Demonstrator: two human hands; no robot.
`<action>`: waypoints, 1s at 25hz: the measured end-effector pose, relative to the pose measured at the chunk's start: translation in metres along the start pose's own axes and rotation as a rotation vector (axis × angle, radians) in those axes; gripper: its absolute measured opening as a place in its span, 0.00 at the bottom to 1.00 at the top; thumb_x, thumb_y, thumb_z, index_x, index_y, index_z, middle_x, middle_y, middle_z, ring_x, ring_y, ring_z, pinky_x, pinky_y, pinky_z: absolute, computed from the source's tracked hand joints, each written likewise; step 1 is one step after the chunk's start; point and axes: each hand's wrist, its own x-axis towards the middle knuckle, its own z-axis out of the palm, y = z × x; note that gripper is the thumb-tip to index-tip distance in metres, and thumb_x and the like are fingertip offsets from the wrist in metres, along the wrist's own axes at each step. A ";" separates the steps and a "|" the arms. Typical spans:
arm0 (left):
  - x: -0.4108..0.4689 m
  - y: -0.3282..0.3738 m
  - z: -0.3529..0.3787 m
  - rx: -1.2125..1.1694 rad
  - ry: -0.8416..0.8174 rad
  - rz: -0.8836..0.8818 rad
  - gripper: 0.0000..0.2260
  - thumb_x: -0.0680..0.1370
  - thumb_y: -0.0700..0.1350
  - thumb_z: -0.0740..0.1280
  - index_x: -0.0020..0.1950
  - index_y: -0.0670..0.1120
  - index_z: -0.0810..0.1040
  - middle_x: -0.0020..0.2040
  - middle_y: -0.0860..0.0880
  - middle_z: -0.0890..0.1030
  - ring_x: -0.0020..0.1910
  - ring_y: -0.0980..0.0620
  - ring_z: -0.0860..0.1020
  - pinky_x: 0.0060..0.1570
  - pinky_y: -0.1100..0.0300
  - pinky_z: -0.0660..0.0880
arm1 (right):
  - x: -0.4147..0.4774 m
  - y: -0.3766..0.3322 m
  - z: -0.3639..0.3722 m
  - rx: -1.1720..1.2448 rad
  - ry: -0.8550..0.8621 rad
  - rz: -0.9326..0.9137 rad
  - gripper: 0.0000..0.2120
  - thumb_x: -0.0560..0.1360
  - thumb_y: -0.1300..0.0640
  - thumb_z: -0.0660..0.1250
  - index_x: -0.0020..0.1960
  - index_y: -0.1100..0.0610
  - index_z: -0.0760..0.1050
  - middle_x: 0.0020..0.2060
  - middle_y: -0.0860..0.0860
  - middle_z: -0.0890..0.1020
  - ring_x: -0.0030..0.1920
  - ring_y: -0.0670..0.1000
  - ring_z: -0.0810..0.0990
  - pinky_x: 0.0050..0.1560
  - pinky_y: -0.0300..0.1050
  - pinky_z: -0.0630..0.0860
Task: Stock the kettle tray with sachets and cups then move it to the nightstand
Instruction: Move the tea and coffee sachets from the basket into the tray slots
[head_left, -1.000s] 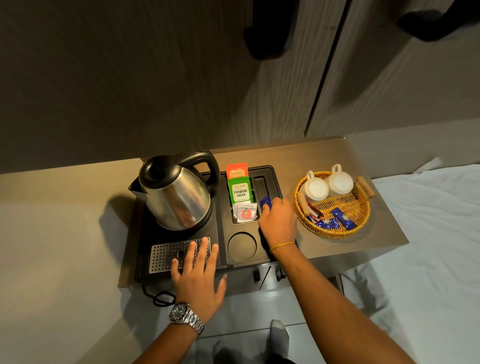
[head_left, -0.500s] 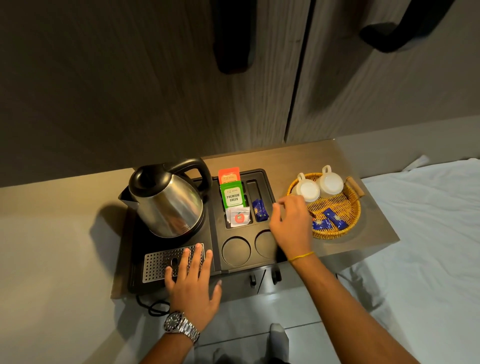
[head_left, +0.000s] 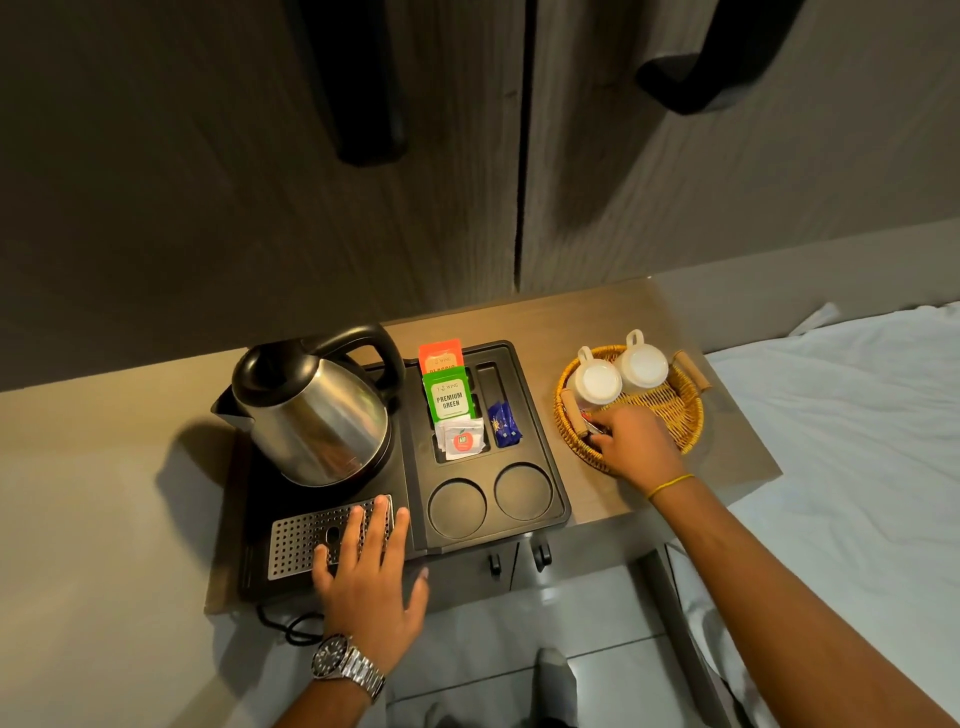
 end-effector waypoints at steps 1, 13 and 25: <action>0.000 0.000 0.000 0.003 0.003 0.003 0.37 0.71 0.61 0.67 0.79 0.53 0.65 0.81 0.49 0.62 0.78 0.43 0.64 0.68 0.30 0.61 | 0.002 0.000 -0.002 -0.014 -0.002 -0.007 0.12 0.78 0.52 0.71 0.60 0.49 0.86 0.50 0.57 0.88 0.52 0.61 0.84 0.52 0.53 0.82; 0.001 0.003 -0.001 0.005 0.021 0.002 0.36 0.70 0.61 0.65 0.78 0.53 0.66 0.80 0.48 0.65 0.77 0.42 0.65 0.68 0.30 0.61 | 0.007 0.002 0.003 0.311 -0.012 0.119 0.10 0.75 0.55 0.77 0.56 0.54 0.88 0.49 0.54 0.90 0.52 0.57 0.85 0.57 0.52 0.81; -0.001 0.003 -0.002 -0.006 0.016 -0.002 0.37 0.70 0.61 0.67 0.78 0.53 0.66 0.81 0.48 0.64 0.78 0.42 0.65 0.68 0.30 0.60 | -0.029 -0.005 -0.024 0.367 0.293 0.157 0.08 0.79 0.59 0.72 0.55 0.57 0.88 0.46 0.58 0.89 0.50 0.61 0.85 0.48 0.51 0.80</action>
